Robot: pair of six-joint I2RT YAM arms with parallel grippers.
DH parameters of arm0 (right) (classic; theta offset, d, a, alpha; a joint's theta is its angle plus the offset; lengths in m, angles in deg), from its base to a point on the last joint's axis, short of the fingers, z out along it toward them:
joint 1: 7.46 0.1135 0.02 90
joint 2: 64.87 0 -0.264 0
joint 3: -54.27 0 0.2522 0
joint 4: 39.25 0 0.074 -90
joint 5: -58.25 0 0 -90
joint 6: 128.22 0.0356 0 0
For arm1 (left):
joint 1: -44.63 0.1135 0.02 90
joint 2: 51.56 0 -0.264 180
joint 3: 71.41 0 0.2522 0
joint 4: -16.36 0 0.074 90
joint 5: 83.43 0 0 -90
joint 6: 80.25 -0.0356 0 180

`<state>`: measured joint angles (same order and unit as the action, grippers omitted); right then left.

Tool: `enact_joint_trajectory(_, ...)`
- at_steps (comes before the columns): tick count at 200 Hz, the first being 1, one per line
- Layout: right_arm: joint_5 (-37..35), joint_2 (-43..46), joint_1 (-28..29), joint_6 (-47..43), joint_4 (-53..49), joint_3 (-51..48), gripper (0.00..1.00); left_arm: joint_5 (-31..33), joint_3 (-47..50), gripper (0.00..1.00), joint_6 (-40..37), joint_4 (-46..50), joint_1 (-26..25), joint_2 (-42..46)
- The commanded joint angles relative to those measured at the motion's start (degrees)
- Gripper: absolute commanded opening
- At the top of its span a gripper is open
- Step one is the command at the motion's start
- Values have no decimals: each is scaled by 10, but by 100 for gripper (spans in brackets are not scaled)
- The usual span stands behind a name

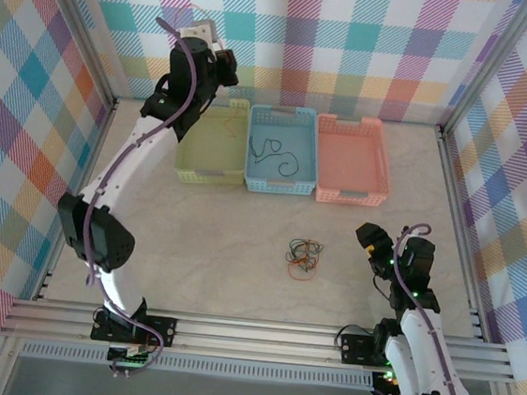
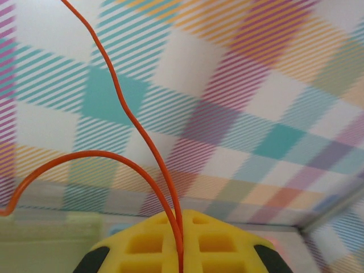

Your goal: Untangle the cables

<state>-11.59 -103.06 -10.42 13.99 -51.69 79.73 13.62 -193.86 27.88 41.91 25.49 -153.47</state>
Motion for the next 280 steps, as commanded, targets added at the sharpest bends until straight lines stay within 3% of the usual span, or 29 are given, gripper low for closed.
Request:
enact_joint_trajectory(1,7,4,2,9,26,1,82,13,-31,0,-17,16,29,-38)
enact_joint_trajectory(46,10,-4,1,9,30,2,82,-36,-115,0,-16,103,62,-171)
enact_joint_trajectory(64,15,-15,2,8,40,3,81,-84,-125,2,-4,121,67,-221)
enact_joint_trajectory(94,23,-36,1,8,55,6,80,-80,-178,6,6,223,67,-294)
enact_joint_trajectory(119,22,-34,1,7,55,6,81,-77,-103,11,32,211,67,-251)
enact_joint_trajectory(142,22,-36,1,9,57,6,81,-80,-75,38,43,237,67,-218)
enact_joint_trajectory(160,21,-33,1,9,55,5,82,-89,-75,49,39,273,67,-206)
enact_joint_trajectory(179,19,-31,1,9,53,4,81,-97,-68,51,37,307,67,-184)
enact_joint_trajectory(215,17,-28,1,9,51,3,81,-163,54,52,36,250,67,-56)
enact_joint_trajectory(242,16,-25,1,10,50,3,81,-190,113,56,36,263,66,20)
enact_joint_trajectory(280,12,-18,1,12,43,2,78,-268,324,56,106,107,14,142)
